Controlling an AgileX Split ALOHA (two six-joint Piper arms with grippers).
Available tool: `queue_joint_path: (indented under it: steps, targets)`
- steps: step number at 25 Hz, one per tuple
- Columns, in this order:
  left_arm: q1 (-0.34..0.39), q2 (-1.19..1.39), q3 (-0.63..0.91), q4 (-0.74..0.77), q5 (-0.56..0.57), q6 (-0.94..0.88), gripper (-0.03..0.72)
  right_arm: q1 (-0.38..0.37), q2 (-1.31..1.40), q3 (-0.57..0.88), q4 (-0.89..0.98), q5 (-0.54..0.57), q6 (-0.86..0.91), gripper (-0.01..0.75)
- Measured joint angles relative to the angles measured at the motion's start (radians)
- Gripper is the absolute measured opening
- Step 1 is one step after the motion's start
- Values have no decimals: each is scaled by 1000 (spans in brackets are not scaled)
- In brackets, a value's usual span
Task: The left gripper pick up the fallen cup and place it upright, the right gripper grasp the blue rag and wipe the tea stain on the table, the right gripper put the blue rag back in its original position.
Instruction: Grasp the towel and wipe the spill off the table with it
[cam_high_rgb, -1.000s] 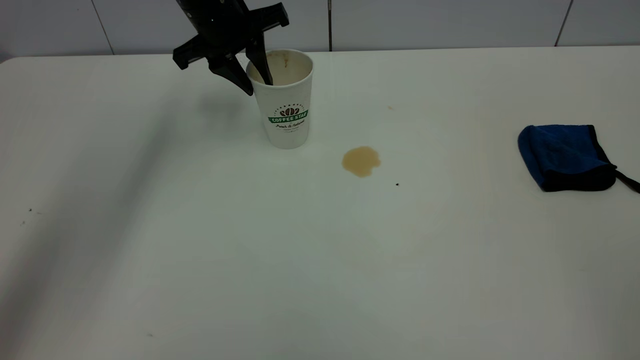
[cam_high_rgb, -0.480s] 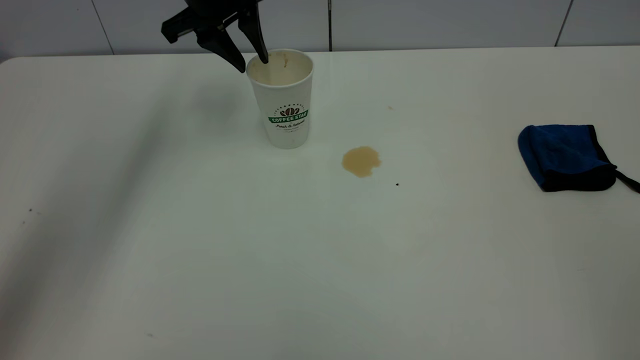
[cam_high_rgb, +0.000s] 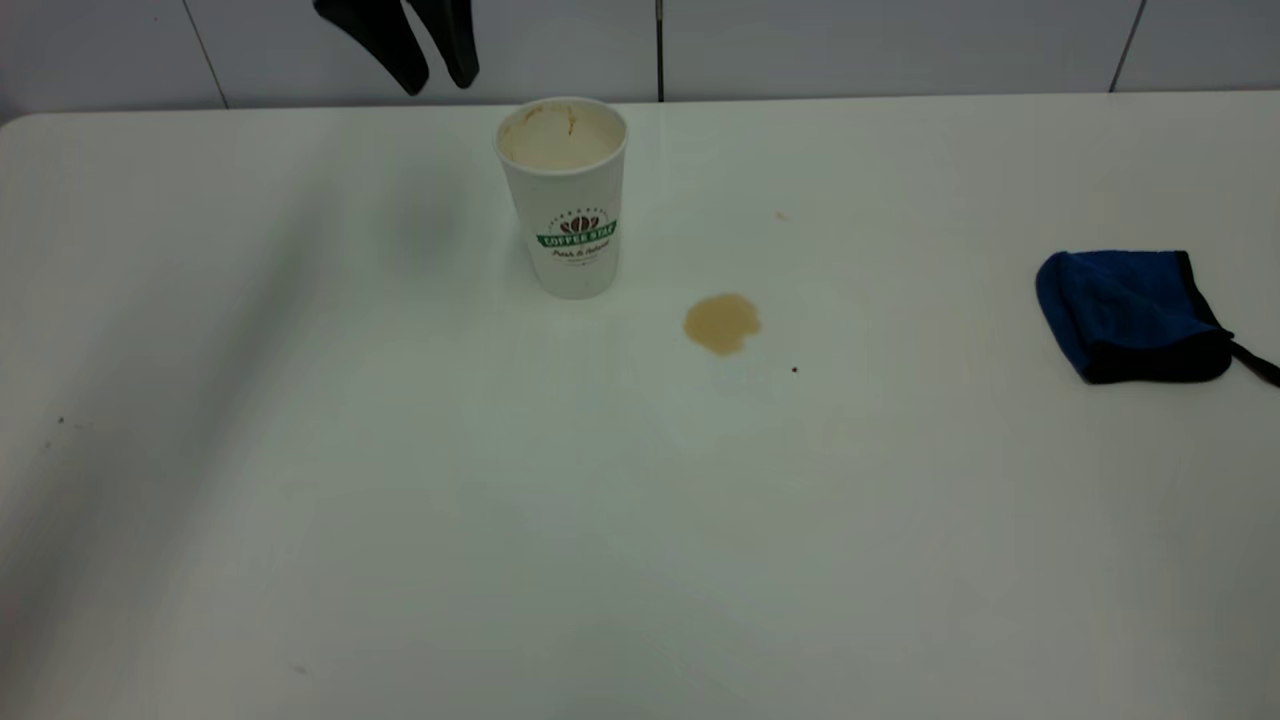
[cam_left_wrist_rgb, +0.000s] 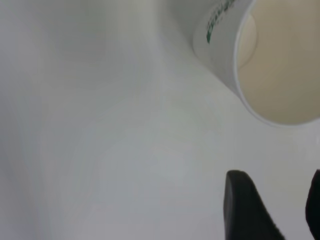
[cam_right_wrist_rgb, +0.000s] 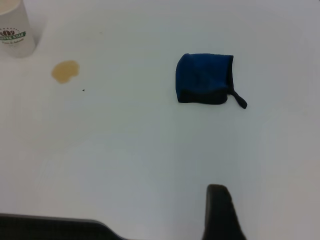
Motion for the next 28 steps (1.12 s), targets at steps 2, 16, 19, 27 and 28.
queue_joint_path:
  steps: [2,16,19,27,28]
  targets:
    - [2,-17,-6,46,0,10,345,0,0,0,0,0,6,509]
    - [7,-410,405,260,0,24,346,0,0,0,0,0,0,509]
    - [7,-543,581,347,0,-23,346,0,0,0,0,0,0,509]
    - [7,-944,1091,425,0,-92,346,0,0,0,0,0,0,509]
    - [7,-995,1145,429,0,-93,346,0,0,0,0,0,0,509]
